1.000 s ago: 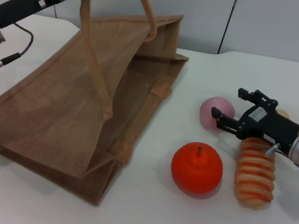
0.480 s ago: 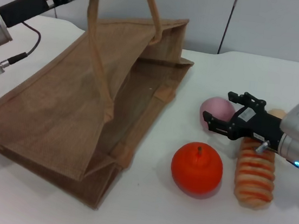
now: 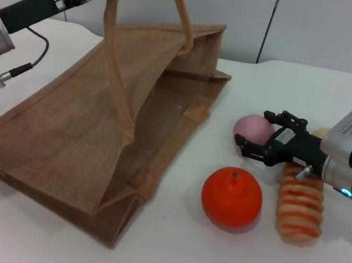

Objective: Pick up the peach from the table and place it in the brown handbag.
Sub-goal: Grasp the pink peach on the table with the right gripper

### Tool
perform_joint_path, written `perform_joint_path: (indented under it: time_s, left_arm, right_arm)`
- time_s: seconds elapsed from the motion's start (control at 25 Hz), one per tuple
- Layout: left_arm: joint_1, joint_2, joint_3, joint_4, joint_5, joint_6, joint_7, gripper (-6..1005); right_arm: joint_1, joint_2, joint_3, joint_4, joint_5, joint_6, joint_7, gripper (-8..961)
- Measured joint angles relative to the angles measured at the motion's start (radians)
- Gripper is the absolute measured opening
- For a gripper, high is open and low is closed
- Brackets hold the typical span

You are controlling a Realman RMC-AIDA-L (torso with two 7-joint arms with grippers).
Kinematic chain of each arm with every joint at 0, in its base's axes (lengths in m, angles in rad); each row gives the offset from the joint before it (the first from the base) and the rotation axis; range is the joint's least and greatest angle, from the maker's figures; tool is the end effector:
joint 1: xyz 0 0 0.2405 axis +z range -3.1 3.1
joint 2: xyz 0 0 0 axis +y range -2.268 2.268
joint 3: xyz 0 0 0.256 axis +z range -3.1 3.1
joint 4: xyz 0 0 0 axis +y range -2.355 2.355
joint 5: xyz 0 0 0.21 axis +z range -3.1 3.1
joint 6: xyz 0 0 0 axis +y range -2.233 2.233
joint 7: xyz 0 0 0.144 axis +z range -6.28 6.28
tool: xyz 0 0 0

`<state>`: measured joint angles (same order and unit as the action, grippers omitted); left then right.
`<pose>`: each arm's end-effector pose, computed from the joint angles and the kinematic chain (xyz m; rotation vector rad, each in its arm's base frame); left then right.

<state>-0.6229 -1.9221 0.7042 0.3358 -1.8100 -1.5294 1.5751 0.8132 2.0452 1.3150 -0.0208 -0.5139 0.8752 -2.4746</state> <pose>-0.2377 0.3843 0.0751 -2.1805 -0.9382 -1.4573 0.2656 0.3874 -0.0824 -2.4525 0.4090 0.3605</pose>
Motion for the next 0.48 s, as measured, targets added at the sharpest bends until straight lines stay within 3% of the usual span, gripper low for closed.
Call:
perform_joint_path:
  time_s: [0.48]
  left_arm:
    - [0.007,0.002,-0.003,0.0,0.0,0.0,-0.004,125]
  right_arm:
    - [-0.005,0.0,-0.003,0.001,0.001,0.008,0.011,707]
